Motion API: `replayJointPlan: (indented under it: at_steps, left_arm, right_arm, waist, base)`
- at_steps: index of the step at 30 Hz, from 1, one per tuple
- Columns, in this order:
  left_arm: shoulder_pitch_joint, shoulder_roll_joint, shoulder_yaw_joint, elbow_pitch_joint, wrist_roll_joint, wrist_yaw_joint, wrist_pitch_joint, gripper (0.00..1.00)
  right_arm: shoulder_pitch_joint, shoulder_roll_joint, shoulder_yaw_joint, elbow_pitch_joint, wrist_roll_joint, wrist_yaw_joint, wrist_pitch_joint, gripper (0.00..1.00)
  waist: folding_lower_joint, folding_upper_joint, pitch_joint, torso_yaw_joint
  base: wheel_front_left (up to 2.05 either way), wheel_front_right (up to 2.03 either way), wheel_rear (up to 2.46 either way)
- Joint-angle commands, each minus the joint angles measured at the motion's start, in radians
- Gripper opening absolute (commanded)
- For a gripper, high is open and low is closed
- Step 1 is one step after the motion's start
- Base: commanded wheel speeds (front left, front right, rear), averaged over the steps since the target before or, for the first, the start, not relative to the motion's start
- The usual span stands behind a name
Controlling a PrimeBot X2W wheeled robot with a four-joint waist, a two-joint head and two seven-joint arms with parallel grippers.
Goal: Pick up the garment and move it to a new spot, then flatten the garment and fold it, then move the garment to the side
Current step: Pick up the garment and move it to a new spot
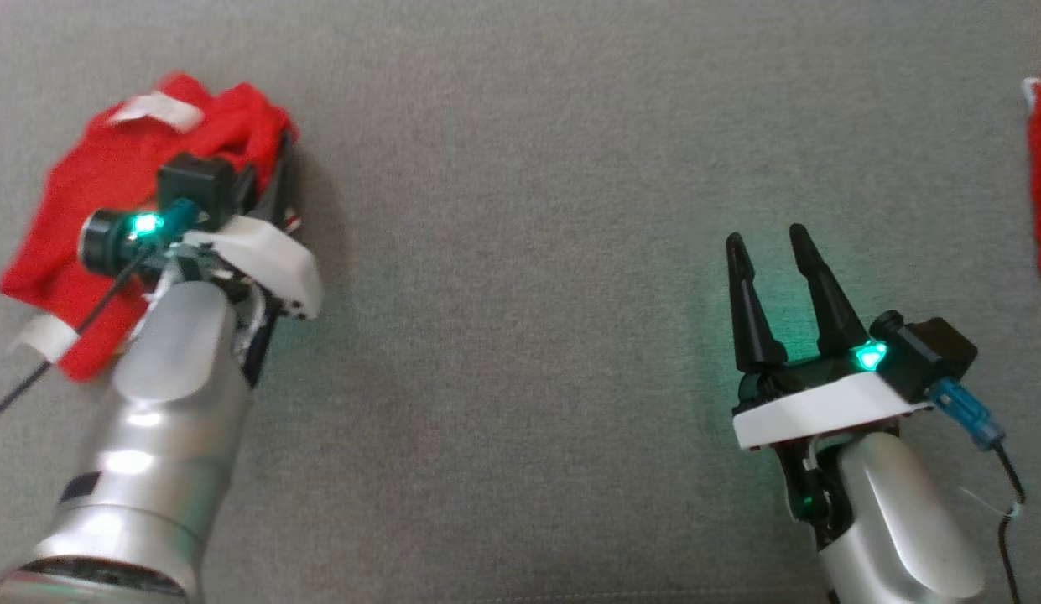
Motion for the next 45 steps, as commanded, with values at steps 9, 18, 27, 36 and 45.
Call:
replayJointPlan:
  at_steps: [9, 18, 27, 36, 45]
  left_arm:
    - [-0.021, -0.072, -0.059, -0.209, -0.031, -0.006, -0.087, 0.00]
    - [0.077, -0.106, -0.257, -0.493, -0.145, 0.004, -0.089, 0.00]
    - [0.049, -0.106, -0.532, -0.597, -0.311, 0.124, -0.077, 0.00]
    - [-0.008, -0.106, -0.709, -0.512, -0.414, 0.173, -0.074, 1.00]
    - [-0.013, -0.106, -0.667, -0.504, -0.435, 0.209, -0.089, 1.00]
  right_arm:
    - [0.007, -0.001, 0.032, -0.020, 0.020, -0.001, -0.011, 1.00]
    - [0.019, -0.001, 0.030, -0.018, 0.046, -0.001, -0.011, 1.00]
    - [0.004, -0.001, 0.044, -0.022, 0.079, -0.001, -0.011, 1.00]
    - [-0.001, -0.001, 0.039, -0.024, 0.098, -0.001, -0.011, 1.00]
    - [0.020, -0.001, 0.012, -0.013, 0.070, -0.001, -0.011, 1.00]
  waist:
    - [0.0001, 0.0000, -0.093, -0.062]
    - [0.0001, 0.0000, -0.119, -0.154]
    - [0.0001, 0.0000, -0.086, -0.247]
    - [0.0001, 0.0000, -0.076, -0.282]
    - [0.0001, 0.0000, -0.137, -0.191]
  base:
    - [0.00, 0.00, 0.00]
    - [0.00, 0.00, 0.00]
    - [0.00, 0.00, 0.00]
    - [0.00, 0.00, 0.00]
    - [0.00, 0.00, 0.00]
